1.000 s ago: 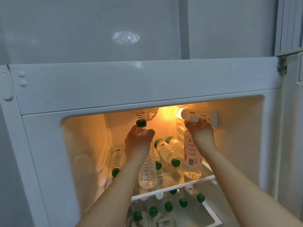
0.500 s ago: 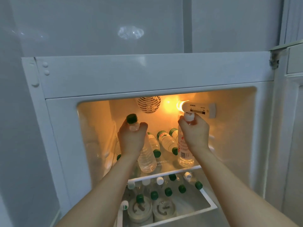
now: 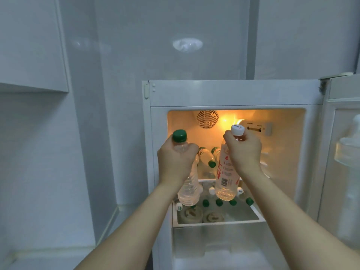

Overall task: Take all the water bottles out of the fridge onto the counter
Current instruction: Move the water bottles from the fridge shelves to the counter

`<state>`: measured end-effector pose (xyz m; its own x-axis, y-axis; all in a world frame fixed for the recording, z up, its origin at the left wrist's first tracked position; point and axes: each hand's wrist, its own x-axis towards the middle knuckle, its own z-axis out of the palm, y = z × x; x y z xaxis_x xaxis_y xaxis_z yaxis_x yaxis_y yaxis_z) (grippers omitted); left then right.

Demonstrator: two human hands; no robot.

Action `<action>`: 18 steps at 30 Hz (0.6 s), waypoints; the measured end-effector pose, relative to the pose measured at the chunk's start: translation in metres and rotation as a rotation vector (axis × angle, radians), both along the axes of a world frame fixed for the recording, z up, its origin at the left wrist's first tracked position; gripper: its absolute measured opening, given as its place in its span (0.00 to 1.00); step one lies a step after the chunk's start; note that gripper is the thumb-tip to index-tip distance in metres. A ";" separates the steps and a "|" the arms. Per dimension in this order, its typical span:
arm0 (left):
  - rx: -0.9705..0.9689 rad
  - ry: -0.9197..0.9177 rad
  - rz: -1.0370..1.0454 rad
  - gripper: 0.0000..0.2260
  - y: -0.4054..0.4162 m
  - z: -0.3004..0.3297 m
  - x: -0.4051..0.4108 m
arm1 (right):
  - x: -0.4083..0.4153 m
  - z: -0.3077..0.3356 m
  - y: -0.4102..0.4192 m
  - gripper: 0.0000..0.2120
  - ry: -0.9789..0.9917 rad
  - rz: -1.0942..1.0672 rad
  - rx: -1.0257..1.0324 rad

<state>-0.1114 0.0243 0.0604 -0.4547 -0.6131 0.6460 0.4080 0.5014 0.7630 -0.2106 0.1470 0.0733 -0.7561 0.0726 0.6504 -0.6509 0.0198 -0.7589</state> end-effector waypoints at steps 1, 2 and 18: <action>-0.003 0.004 0.001 0.07 0.003 0.002 0.011 | 0.011 0.000 0.001 0.13 -0.003 0.009 -0.005; 0.006 0.004 0.004 0.06 0.004 0.003 0.027 | 0.025 -0.001 0.002 0.13 -0.005 0.023 -0.008; 0.044 -0.057 0.351 0.05 0.003 0.005 0.242 | 0.205 -0.006 -0.026 0.10 -0.052 0.393 0.019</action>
<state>0.1309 0.0274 0.0652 -0.2461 -0.7649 0.5953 0.1734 0.5695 0.8035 -0.0060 0.1210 0.0677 -0.7558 -0.2402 0.6092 -0.5726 -0.2089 -0.7927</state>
